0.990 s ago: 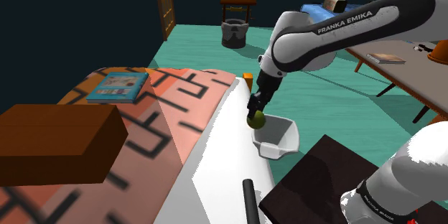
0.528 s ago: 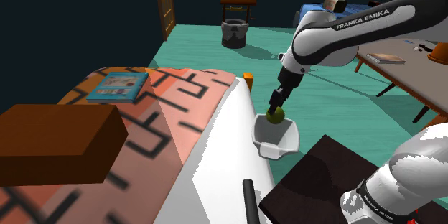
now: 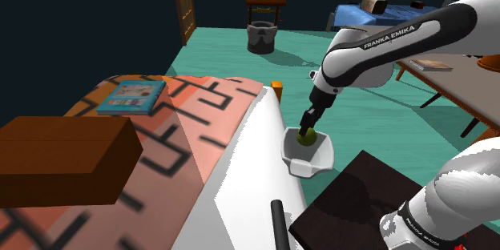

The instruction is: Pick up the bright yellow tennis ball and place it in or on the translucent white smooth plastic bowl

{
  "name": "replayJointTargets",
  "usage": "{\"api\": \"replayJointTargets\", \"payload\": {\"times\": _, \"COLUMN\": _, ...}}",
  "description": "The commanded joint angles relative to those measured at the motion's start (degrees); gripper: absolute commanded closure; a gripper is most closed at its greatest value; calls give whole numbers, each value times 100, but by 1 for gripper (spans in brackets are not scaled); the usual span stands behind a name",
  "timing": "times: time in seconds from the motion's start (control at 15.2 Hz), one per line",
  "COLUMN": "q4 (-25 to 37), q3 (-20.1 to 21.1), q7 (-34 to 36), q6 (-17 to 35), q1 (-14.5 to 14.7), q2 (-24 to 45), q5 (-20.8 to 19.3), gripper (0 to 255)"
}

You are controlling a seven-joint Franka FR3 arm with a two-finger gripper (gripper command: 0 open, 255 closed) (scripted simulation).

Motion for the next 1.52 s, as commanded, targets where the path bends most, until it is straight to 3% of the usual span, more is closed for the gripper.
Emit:
{"api": "replayJointTargets", "payload": {"times": 0.0, "q4": -73, "q3": 21, "q7": -52, "q6": 195, "q1": 23, "q2": 120, "q5": 58, "gripper": 255}}
{"api": "replayJointTargets", "payload": {"times": 0.26, "q4": -175, "q3": 48, "q7": -175, "q6": 581, "q1": 59, "q2": 410, "q5": 169, "gripper": 255}}
{"api": "replayJointTargets", "payload": {"times": 0.73, "q4": -175, "q3": 48, "q7": -175, "q6": 581, "q1": 59, "q2": 410, "q5": 169, "gripper": 255}}
{"api": "replayJointTargets", "payload": {"times": 0.79, "q4": -176, "q3": 48, "q7": -175, "q6": 580, "q1": 59, "q2": 410, "q5": 169, "gripper": 0}}
{"api": "replayJointTargets", "payload": {"times": 1.12, "q4": -176, "q3": 48, "q7": -175, "q6": 580, "q1": 59, "q2": 410, "q5": 169, "gripper": 0}}
{"api": "replayJointTargets", "payload": {"times": 1.39, "q4": 83, "q3": -124, "q7": -41, "q6": -345, "q1": -101, "q2": -235, "q5": -129, "gripper": 0}}
{"api": "replayJointTargets", "payload": {"times": 1.45, "q4": 83, "q3": -124, "q7": -41, "q6": -345, "q1": -100, "q2": -235, "q5": -129, "gripper": 0}}
